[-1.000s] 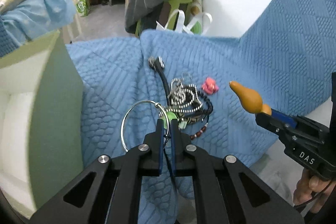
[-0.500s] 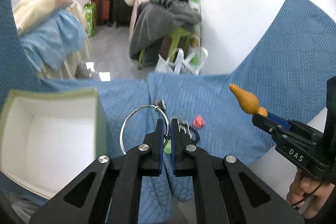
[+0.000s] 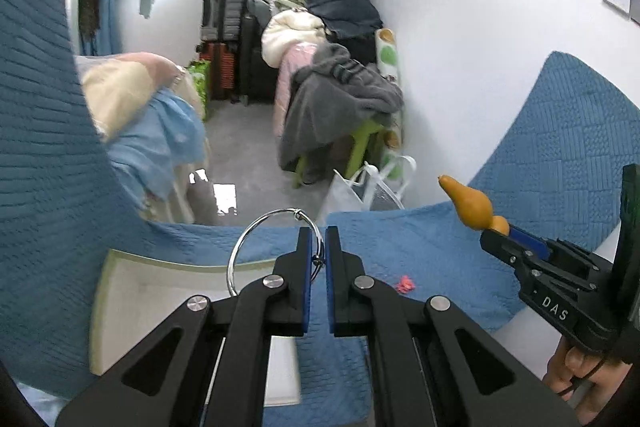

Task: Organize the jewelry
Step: 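Carry the gourd with the right tool into the white box while the left drops the bangle there, then withdraw both open tools from the box back over the jewelry pile, then grasp the pink hat charm with the right tool while the left grasps the green crocheted charm, then lift both charms, carry them over the white box and open both tools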

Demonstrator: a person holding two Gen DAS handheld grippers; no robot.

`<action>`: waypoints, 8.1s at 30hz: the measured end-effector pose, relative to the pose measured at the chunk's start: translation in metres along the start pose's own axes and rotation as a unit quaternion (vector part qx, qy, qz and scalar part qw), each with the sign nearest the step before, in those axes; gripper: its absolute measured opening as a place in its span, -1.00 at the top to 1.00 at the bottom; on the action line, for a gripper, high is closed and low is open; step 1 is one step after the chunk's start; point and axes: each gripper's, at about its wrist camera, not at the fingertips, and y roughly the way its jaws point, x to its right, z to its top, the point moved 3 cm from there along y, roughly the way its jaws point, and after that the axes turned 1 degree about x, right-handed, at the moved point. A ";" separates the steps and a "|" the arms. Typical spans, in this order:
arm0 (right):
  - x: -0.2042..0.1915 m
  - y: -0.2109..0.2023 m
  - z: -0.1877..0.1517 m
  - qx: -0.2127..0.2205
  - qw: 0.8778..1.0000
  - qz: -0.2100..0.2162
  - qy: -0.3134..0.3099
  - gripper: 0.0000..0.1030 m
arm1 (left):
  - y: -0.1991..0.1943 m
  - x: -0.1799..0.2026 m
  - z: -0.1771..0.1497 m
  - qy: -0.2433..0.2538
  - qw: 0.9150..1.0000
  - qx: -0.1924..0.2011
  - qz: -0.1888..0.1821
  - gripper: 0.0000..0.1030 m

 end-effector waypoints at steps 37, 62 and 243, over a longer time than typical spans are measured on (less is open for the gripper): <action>-0.145 0.103 -0.104 -0.156 0.985 0.057 -0.049 0.58 | 0.073 -0.146 -0.116 -0.072 0.980 -0.185 0.031 0.86; -0.108 -0.014 -0.031 -0.006 0.994 0.098 -0.057 0.45 | -0.045 -0.081 -0.044 -0.077 0.995 -0.042 0.042 -0.22; -0.138 0.039 -0.021 -0.023 0.989 0.123 -0.082 0.31 | 0.008 -0.113 -0.060 -0.074 0.990 -0.080 0.095 0.68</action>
